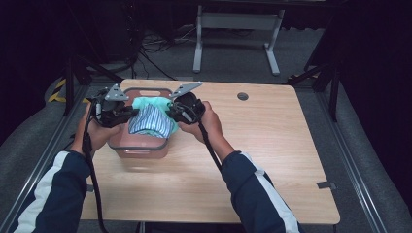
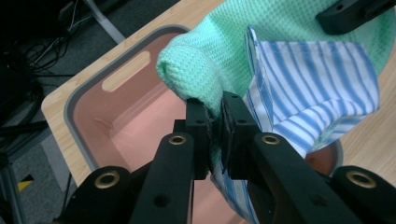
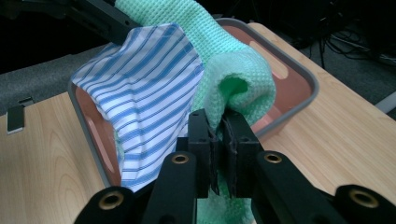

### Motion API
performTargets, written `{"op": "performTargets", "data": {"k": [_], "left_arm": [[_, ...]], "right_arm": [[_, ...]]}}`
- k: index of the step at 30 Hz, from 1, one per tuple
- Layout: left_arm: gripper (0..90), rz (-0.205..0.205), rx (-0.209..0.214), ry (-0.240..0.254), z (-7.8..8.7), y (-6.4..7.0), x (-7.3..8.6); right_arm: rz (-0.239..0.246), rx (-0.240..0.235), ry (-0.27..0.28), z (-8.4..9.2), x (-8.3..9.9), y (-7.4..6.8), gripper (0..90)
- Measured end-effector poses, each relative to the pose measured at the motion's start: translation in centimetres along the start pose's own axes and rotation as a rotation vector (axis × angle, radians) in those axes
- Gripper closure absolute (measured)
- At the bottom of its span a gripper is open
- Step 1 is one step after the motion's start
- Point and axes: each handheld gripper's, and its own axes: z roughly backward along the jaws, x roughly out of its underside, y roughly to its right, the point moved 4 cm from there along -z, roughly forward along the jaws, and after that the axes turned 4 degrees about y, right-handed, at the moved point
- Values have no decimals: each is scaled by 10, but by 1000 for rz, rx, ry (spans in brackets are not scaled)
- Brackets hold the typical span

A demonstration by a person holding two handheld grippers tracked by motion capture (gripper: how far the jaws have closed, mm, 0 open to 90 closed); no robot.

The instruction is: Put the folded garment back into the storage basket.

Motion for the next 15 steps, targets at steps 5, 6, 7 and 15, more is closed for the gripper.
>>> {"op": "performTargets", "data": {"k": [5, 6, 7, 15], "left_arm": [[827, 5, -14, -15, -1, -10, 12], [827, 10, -16, -23, -2, -12, 15], [827, 10, -16, -23, -2, -12, 15], [827, 52, -36, -57, -15, -26, 35]], "right_arm": [[4, -9, -16, -20, -3, -6, 827], [4, -10, -20, -24, -2, -7, 827], [4, -10, -20, -24, -2, -7, 827], [5, -37, -55, -55, 0, -15, 825]]}}
